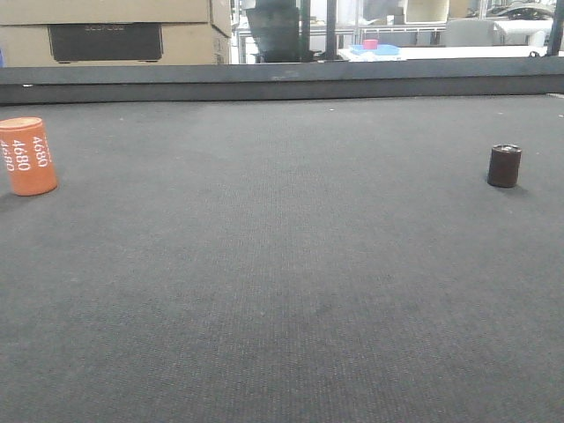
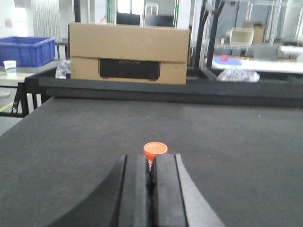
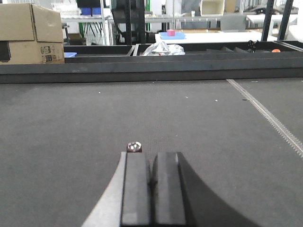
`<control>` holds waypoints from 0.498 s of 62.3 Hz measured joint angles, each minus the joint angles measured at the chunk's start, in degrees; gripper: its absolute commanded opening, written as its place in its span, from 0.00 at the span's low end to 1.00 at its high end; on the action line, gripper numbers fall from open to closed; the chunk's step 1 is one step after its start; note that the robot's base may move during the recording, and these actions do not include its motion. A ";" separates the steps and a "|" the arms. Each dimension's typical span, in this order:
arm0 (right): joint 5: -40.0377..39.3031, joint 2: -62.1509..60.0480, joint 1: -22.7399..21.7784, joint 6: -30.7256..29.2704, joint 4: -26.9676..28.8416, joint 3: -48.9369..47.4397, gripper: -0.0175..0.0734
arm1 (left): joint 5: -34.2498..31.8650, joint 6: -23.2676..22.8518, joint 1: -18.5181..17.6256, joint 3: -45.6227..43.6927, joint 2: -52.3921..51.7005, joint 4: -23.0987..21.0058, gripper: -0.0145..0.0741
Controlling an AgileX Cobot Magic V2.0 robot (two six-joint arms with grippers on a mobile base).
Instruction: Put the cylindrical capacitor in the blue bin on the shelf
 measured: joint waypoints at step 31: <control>10.86 43.49 0.00 0.00 0.00 -26.95 0.01 | 23.88 0.00 0.00 -35.06 47.38 0.58 0.04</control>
